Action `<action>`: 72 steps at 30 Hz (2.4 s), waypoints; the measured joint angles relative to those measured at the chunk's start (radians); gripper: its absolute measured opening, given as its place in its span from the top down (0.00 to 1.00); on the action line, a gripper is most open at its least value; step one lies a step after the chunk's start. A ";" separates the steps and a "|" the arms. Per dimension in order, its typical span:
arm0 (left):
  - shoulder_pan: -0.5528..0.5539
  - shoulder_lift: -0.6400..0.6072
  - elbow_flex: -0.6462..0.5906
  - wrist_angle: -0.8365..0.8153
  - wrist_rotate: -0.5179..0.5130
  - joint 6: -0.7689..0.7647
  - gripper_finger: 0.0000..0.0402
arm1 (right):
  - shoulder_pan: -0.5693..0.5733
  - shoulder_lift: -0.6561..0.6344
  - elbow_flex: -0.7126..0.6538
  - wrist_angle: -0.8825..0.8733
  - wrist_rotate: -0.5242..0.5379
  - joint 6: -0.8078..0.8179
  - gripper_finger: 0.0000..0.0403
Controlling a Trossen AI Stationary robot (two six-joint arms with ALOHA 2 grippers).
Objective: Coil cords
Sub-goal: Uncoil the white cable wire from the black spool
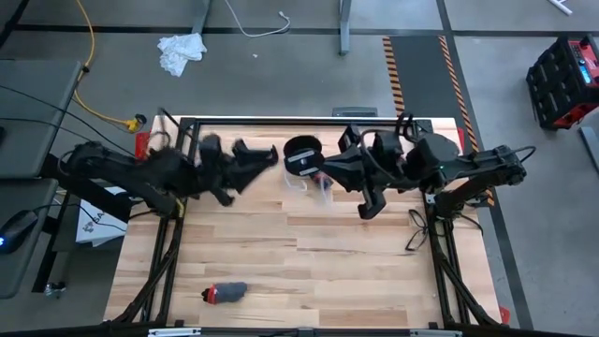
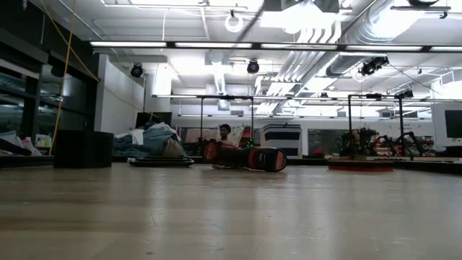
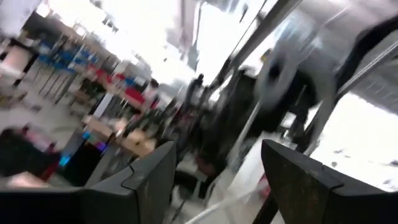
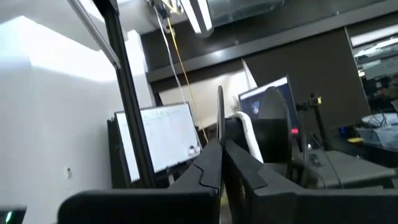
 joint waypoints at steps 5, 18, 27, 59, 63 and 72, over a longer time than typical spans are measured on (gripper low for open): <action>0.034 -0.010 0.183 -0.242 0.104 0.021 0.42 | 0.000 0.000 0.000 -0.030 0.013 -0.005 1.00; -0.031 0.025 0.316 -0.582 0.002 0.208 0.42 | -0.014 0.000 0.000 -0.073 0.038 -0.035 1.00; 0.029 0.038 0.316 -0.552 0.127 0.111 0.42 | -0.014 0.000 0.000 -0.055 0.051 -0.057 1.00; 0.103 0.129 0.316 -0.488 0.159 0.097 0.83 | -0.049 0.000 0.000 -0.048 0.042 -0.062 1.00; 0.102 0.126 0.317 -0.501 0.161 0.046 0.96 | -0.032 0.000 0.000 -0.049 0.043 -0.062 1.00; 0.001 0.116 0.305 -0.797 -0.014 0.005 1.00 | 0.031 0.003 0.000 -0.407 0.055 0.104 1.00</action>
